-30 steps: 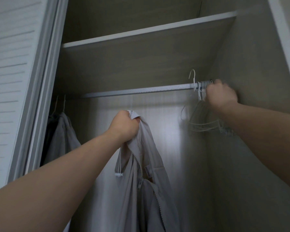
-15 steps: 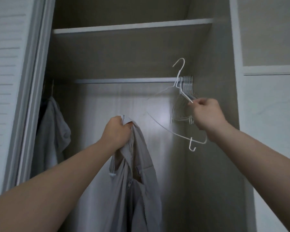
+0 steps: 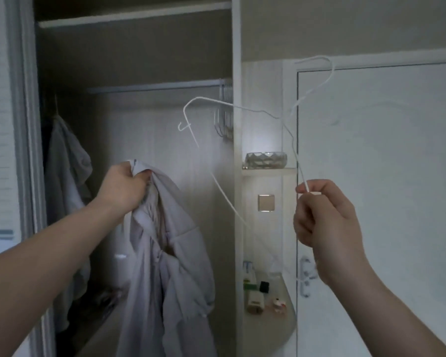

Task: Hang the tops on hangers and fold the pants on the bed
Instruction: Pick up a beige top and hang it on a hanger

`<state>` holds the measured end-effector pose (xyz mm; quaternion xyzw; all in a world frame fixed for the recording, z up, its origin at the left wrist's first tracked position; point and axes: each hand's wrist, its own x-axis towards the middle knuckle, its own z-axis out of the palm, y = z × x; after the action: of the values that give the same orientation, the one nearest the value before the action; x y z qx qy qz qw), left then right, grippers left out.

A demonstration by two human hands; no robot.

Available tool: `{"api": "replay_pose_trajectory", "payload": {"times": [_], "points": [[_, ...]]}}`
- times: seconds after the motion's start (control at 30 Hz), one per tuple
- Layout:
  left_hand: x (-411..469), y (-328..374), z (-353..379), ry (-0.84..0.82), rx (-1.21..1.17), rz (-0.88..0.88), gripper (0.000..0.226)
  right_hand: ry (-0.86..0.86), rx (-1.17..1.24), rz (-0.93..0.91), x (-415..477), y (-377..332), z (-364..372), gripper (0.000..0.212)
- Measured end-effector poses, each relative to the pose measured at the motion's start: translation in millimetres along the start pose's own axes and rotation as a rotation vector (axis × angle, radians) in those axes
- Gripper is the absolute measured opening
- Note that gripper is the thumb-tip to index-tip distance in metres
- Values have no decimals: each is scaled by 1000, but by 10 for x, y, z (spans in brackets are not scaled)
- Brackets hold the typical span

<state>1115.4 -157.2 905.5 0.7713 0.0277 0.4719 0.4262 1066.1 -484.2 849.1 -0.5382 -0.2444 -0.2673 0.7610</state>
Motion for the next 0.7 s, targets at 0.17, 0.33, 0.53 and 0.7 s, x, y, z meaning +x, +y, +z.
{"api": "replay_pose_trajectory", "payload": {"times": [0.17,0.33,0.53,0.7], "points": [[-753,118,128,-31,75,-74,15,-113,-22,211,-341,15,-472,5],[-1343,293,172,-120,224,-144,27,-171,-173,383,-663,-33,-956,23],[-1918,463,89,-378,346,-141,16,-308,-207,321,-1647,-399,-1673,35],[-2372,564,4,-522,446,-86,23,-343,-326,278,-2294,-562,-1733,19]]}}
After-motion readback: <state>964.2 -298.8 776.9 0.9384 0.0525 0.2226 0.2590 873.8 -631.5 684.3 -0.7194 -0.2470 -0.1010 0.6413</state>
